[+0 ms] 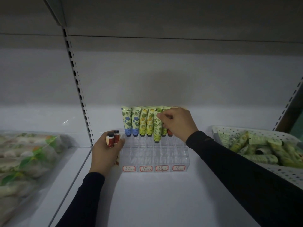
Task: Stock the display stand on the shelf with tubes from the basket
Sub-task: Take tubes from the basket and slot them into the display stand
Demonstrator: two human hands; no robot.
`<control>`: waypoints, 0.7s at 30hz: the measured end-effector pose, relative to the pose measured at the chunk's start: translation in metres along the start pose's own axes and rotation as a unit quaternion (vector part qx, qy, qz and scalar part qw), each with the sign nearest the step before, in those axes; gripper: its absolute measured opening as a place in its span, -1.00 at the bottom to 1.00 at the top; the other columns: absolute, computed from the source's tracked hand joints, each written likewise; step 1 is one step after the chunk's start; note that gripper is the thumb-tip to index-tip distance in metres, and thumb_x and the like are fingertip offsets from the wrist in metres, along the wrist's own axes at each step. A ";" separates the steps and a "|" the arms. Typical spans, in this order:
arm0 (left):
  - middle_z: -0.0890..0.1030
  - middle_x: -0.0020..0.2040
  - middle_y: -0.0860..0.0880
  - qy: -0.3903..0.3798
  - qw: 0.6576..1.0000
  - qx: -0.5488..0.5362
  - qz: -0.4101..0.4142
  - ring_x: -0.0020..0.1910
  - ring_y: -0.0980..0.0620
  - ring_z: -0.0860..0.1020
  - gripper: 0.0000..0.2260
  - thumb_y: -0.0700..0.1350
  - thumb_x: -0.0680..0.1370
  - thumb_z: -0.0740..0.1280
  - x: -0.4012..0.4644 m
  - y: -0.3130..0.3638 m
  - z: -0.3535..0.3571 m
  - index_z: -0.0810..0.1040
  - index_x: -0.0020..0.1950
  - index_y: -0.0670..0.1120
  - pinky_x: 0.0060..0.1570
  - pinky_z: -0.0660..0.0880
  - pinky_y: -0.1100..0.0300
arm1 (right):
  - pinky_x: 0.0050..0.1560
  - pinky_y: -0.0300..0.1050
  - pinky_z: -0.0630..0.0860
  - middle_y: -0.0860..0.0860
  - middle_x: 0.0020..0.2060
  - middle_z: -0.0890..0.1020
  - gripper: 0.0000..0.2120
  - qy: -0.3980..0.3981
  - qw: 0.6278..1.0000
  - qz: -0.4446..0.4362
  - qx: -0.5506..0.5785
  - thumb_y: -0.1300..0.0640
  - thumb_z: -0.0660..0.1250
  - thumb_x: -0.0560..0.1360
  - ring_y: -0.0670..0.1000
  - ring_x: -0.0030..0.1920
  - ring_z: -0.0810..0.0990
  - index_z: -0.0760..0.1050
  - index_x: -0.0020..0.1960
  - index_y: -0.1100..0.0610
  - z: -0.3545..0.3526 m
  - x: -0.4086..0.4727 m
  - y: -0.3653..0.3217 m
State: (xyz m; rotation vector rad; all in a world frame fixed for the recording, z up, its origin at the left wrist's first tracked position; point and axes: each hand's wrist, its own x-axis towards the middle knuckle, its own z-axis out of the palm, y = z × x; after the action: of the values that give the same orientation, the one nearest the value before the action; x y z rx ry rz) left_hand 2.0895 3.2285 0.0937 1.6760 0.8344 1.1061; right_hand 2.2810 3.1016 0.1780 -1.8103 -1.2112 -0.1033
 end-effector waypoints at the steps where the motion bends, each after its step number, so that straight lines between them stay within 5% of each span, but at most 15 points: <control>1: 0.65 -0.16 0.00 0.004 1.000 -0.010 -0.005 -0.23 0.04 0.60 -0.79 -0.08 0.52 0.46 0.000 0.001 -0.002 0.56 0.13 0.02 -0.21 0.57 0.13 | -0.24 0.10 0.60 0.20 -0.37 0.61 -0.62 0.005 1.000 0.003 0.010 -0.01 0.34 0.55 0.15 -0.39 0.57 0.62 -0.21 0.30 -0.001 -0.001 -0.001; 3: 0.63 -0.20 -0.05 0.008 0.999 -0.032 -0.005 -0.26 -0.03 0.57 -0.82 -0.09 0.51 0.47 -0.001 0.006 -0.007 0.58 0.08 0.01 -0.21 0.57 0.02 | -0.29 0.02 0.60 0.14 -0.38 0.64 -0.62 0.019 1.000 0.013 0.017 -0.07 0.33 0.54 0.08 -0.41 0.58 0.64 -0.19 0.25 -0.005 -0.005 -0.006; 6: 0.64 -0.20 -0.11 0.011 0.998 -0.064 0.005 -0.25 -0.03 0.58 -0.90 -0.14 0.52 0.45 -0.009 0.020 -0.013 0.57 -0.03 0.01 -0.21 0.51 0.11 | -0.22 0.02 0.59 0.12 -0.34 0.66 -0.58 0.062 0.998 -0.003 -0.028 -0.11 0.27 0.56 0.10 -0.34 0.62 0.63 -0.17 0.23 -0.013 -0.010 -0.010; 9: 0.65 -0.21 -0.11 -0.013 0.990 -0.137 -0.021 -0.23 0.00 0.61 -0.91 -0.15 0.57 0.39 -0.019 0.030 -0.017 0.58 0.07 -0.07 -0.21 0.51 0.12 | -0.11 0.02 0.58 0.06 -0.30 0.67 -0.62 0.093 0.995 -0.021 -0.013 -0.08 0.27 0.57 0.03 -0.25 0.64 0.64 -0.16 0.20 -0.020 -0.023 -0.013; 11: 0.65 -0.19 -0.10 -0.047 0.969 -0.228 -0.083 -0.19 -0.02 0.64 -0.85 -0.14 0.56 0.39 -0.025 0.036 -0.015 0.59 0.12 -0.09 -0.17 0.54 0.09 | -0.08 0.03 0.60 0.02 -0.25 0.67 -0.65 0.020 0.999 -0.016 0.026 -0.10 0.27 0.57 -0.01 -0.22 0.64 0.64 -0.11 0.16 -0.019 -0.039 -0.021; 13: 0.65 -0.14 -0.12 -0.075 0.932 -0.322 -0.148 -0.16 -0.04 0.65 -0.83 -0.15 0.51 0.42 -0.032 0.044 -0.006 0.59 0.09 -0.12 -0.14 0.56 0.08 | -0.02 -0.16 0.58 -0.08 -0.08 0.67 -0.70 -0.121 0.991 -0.002 0.053 -0.13 0.28 0.55 -0.15 -0.10 0.62 0.62 0.05 0.07 -0.014 -0.059 -0.031; 16: 0.64 -0.14 -0.16 -0.092 0.894 -0.394 -0.192 -0.16 -0.09 0.65 -0.87 -0.18 0.45 0.43 -0.039 0.055 0.013 0.59 -0.04 -0.16 -0.05 0.60 -0.07 | -0.01 -0.30 0.55 -0.16 0.09 0.60 -0.54 -0.269 0.961 0.018 0.056 -0.19 0.37 0.47 -0.25 0.01 0.57 0.47 0.30 -0.02 0.001 -0.083 -0.032; 18: 0.63 -0.13 -0.19 -0.103 0.881 -0.415 -0.204 -0.12 -0.14 0.63 -0.81 -0.16 0.43 0.46 -0.044 0.060 0.025 0.58 -0.01 -0.18 0.08 0.57 -0.19 | 0.03 -0.17 0.61 -0.11 0.10 0.62 -0.53 -0.291 0.954 0.029 0.070 -0.13 0.43 0.44 -0.17 0.02 0.62 0.47 0.29 0.01 0.005 -0.091 -0.029; 21: 0.64 -0.16 -0.16 -0.102 0.889 -0.405 -0.187 -0.23 -0.03 0.64 -0.82 -0.13 0.49 0.43 -0.050 0.066 0.034 0.57 0.02 -0.19 -0.20 0.63 0.08 | -0.01 0.02 0.64 0.03 -0.07 0.70 -0.78 -0.237 0.965 0.046 0.097 0.08 0.38 0.53 -0.07 -0.11 0.69 0.56 0.14 0.14 -0.008 -0.093 -0.023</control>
State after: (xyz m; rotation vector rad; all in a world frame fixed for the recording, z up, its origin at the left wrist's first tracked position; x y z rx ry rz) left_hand 2.1062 3.1511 0.1353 0.8576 0.4282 0.8151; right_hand 2.2191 3.0341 0.1495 -1.7641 -1.4037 0.5137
